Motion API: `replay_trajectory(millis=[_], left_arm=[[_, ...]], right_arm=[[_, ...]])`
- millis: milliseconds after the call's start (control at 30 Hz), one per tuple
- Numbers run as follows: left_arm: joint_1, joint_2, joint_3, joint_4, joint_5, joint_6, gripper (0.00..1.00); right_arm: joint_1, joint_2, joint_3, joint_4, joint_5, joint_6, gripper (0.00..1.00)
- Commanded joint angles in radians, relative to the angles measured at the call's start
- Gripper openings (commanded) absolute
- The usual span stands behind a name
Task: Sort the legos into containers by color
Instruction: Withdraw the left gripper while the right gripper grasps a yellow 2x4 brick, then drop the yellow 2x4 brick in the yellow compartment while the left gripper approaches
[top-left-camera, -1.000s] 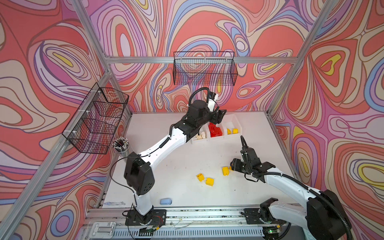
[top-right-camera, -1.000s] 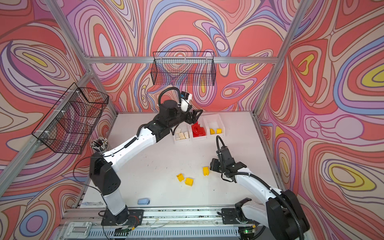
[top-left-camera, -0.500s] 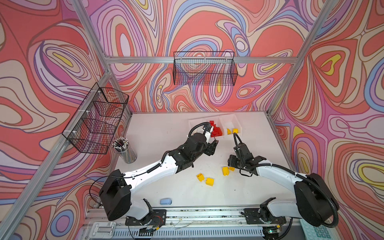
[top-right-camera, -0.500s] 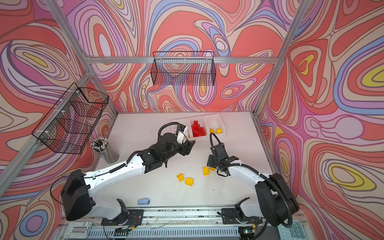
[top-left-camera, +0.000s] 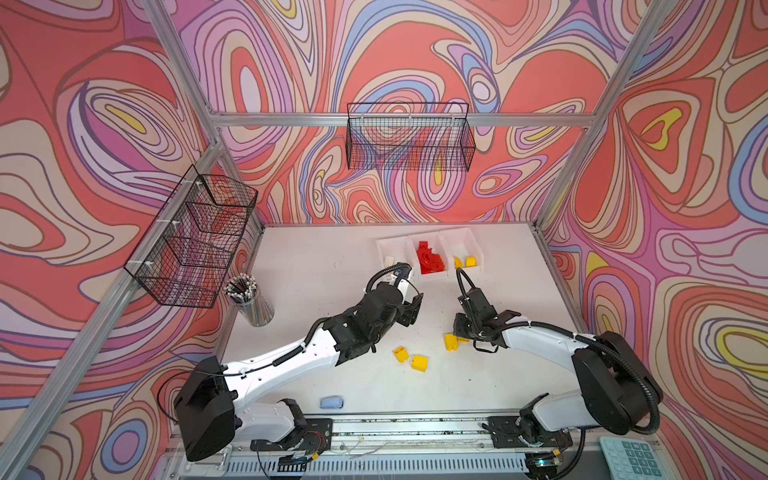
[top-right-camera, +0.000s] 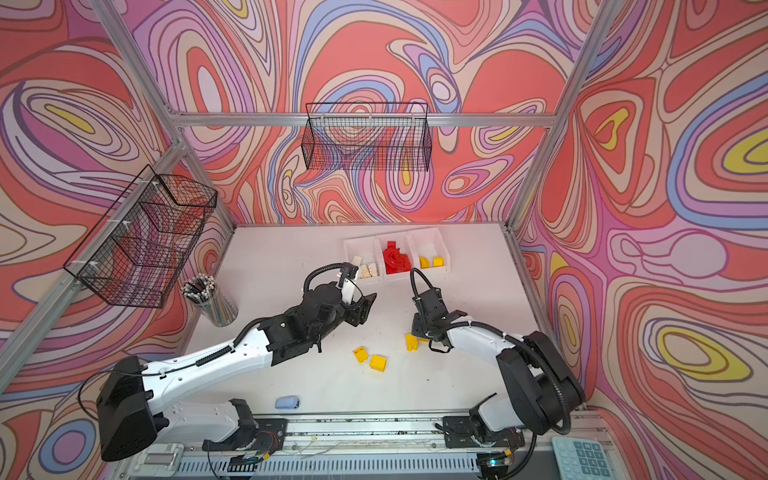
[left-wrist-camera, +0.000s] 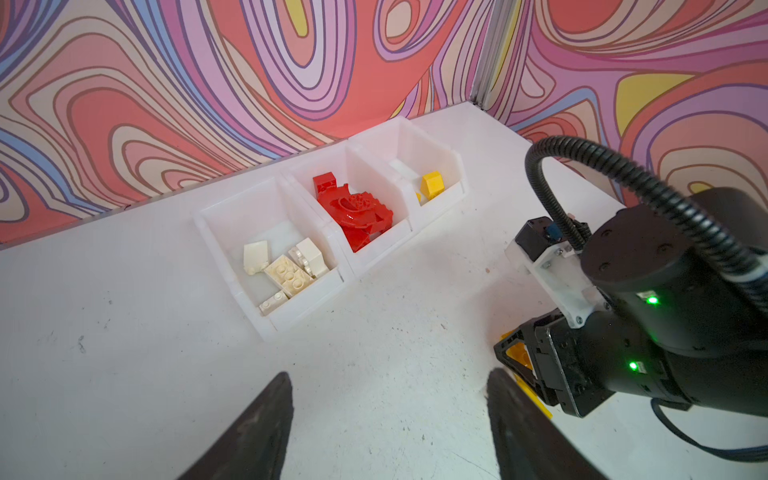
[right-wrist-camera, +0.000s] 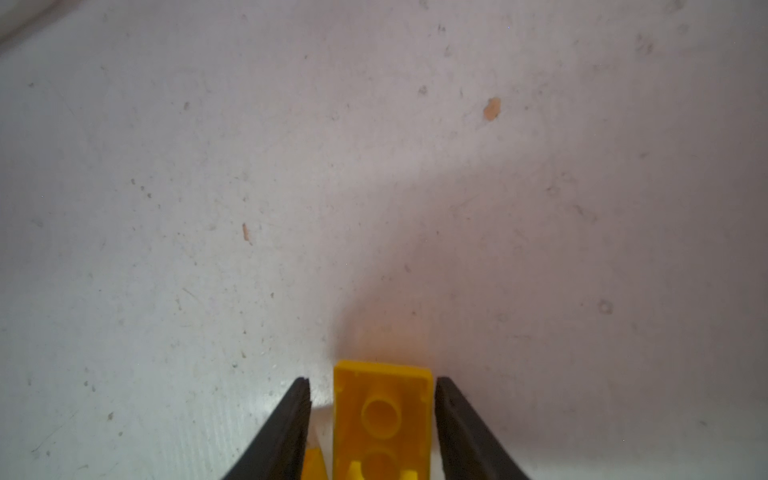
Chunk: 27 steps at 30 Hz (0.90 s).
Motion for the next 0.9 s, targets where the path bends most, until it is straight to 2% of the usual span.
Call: replay_trajectory(millis=[0,400,600,867], left_arm=[[-0.010,0.006,-0.009,-0.022,-0.022,-0.013,0.73],[-0.011,-0.006,-0.032,-0.035,-0.019,-0.017,0.73],[-0.011,-0.009,-0.034,-0.046,-0.013,-0.021,0.73],[-0.011,-0.023,-0.045,-0.098,0.017,-0.047,0.73]], right_arm=[[0.020,0.027,0.018,-0.001,0.032,0.012,0.44],[0.042,0.028,0.043,-0.052,0.081,-0.029,0.17],[0.041,-0.001,0.113,-0.096,0.082,-0.050,0.16],[0.023,0.000,0.289,-0.169,0.130,-0.125,0.16]])
